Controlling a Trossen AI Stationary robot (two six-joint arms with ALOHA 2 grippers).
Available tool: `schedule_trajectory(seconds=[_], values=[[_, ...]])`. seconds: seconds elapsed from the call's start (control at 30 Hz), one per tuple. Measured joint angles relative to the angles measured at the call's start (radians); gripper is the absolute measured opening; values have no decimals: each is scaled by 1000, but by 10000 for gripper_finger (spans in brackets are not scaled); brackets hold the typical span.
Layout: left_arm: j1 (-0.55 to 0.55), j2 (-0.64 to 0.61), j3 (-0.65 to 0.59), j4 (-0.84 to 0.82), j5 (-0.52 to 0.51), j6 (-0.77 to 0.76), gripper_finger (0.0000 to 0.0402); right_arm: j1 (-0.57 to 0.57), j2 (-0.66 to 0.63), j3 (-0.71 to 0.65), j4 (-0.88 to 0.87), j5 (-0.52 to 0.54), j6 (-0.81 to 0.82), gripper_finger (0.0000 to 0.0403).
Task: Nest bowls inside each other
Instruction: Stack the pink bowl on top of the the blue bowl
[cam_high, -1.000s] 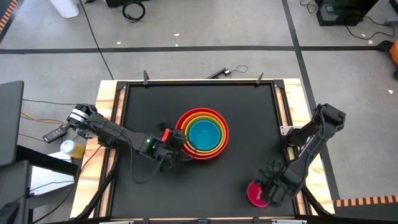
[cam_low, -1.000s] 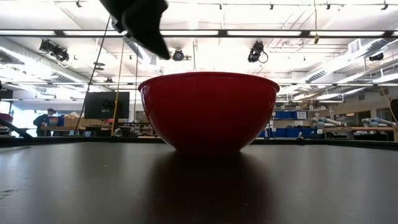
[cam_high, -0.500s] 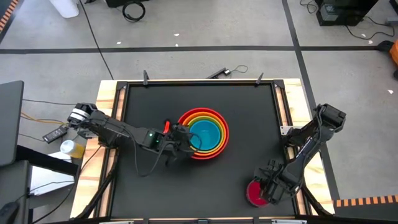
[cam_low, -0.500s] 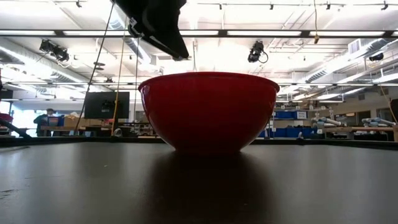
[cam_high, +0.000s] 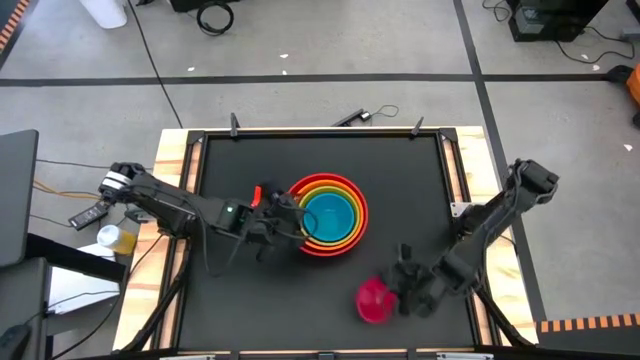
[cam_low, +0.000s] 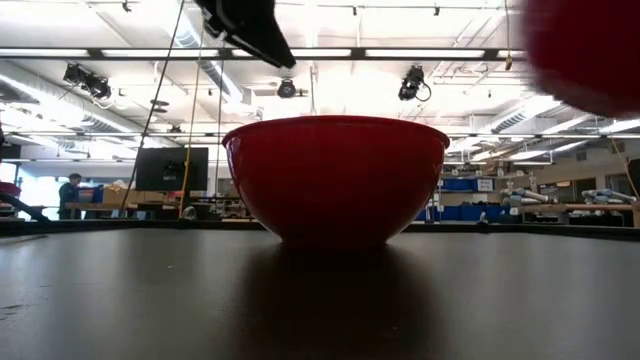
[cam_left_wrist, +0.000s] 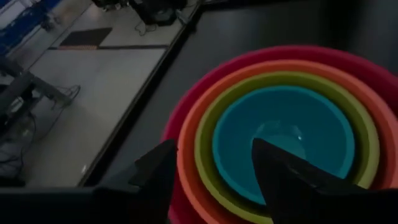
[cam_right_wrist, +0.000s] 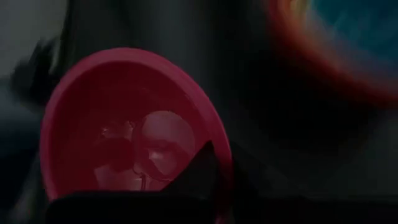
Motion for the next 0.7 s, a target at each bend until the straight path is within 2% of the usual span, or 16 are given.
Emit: schedule_trajectory(seconds=[0.17, 0.27, 0.37, 0.5, 0.7], values=[[14, -82, -69, 32, 1, 44, 213, -182, -93, 4, 179, 137, -326, 21], [36, -127, -124, 53, 28, 62, 213, -323, -125, 7, 296, 150, -452, 21], [59, -175, -165, 65, 52, 65, 213, -482, -124, 7, 347, 30, -505, 28], [82, -241, -215, 84, 62, 89, 213, -662, -49, 6, 330, -218, -459, 32], [128, -302, -256, 94, 95, 114, 213, -792, 80, 4, 338, -400, -454, 44]])
